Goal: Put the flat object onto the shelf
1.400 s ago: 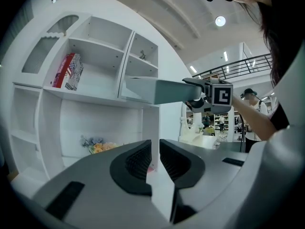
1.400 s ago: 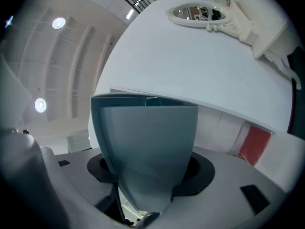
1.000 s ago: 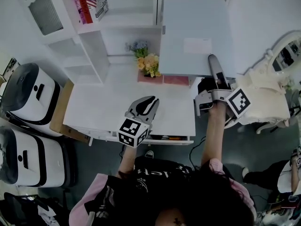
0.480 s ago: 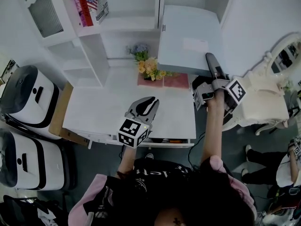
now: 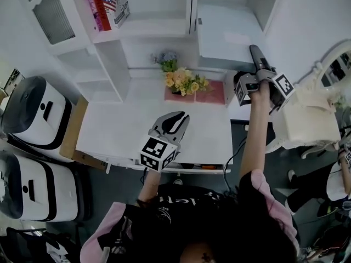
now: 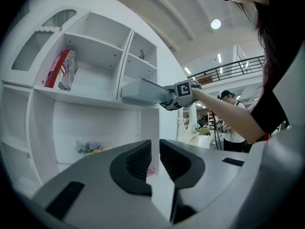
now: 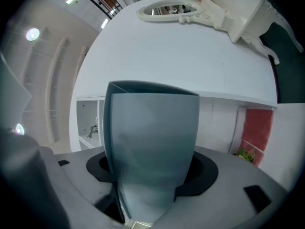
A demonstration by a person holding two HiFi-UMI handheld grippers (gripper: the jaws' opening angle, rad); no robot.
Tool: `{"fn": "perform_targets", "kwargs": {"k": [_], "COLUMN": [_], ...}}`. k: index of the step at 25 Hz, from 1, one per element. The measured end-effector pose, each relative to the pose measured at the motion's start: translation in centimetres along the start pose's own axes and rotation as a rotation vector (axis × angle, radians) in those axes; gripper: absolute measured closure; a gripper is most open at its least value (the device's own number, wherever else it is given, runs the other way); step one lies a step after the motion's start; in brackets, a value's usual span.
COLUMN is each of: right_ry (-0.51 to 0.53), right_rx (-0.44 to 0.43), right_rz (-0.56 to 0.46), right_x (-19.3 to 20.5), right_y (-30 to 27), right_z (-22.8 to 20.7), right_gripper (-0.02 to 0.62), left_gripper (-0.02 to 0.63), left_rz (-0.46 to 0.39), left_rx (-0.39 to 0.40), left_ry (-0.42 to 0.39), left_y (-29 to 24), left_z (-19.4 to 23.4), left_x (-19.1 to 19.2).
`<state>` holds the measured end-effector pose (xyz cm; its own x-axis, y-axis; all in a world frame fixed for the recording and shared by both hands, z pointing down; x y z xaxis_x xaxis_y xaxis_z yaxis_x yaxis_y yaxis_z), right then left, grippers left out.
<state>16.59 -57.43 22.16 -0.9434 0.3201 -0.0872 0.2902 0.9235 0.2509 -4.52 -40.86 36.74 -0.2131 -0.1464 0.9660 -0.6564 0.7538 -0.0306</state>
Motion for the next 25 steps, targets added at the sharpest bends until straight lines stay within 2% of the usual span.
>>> {"fn": "perform_targets", "kwargs": {"k": [8, 15, 21, 25], "right_ry": [0.031, 0.059, 0.067, 0.076], "right_rx": [0.013, 0.025, 0.037, 0.039], "right_rz": [0.001, 0.027, 0.043, 0.046], "right_x": [-0.9, -1.2, -2.1, -2.1], "right_y": [-4.0, -6.2, -8.3, -9.1], "right_z": [0.9, 0.4, -0.2, -0.1], "right_gripper": [0.281, 0.281, 0.281, 0.281], "left_gripper": [0.543, 0.543, 0.543, 0.543], "left_rz": [-0.035, -0.139, -0.210, -0.252], "left_rx": [0.014, 0.061, 0.104, 0.111], "left_ry": [-0.033, -0.102, -0.192, -0.197], "left_y": [-2.5, -6.2, -10.2, -12.9], "left_z": [2.5, 4.2, 6.2, 7.3], "left_x": [-2.4, -6.7, -11.2, -13.3]}}
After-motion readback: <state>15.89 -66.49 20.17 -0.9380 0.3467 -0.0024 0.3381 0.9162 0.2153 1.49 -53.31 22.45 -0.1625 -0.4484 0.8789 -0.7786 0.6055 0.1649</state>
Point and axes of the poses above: the fingertips, and each gripper's own axes: y backward along the fingers, z to its left, x out of its underside, the point moved 1 cm from there along y, backward along the fingers, and after that the axes turned 14 degrees about -y, right-handed, at the moved point
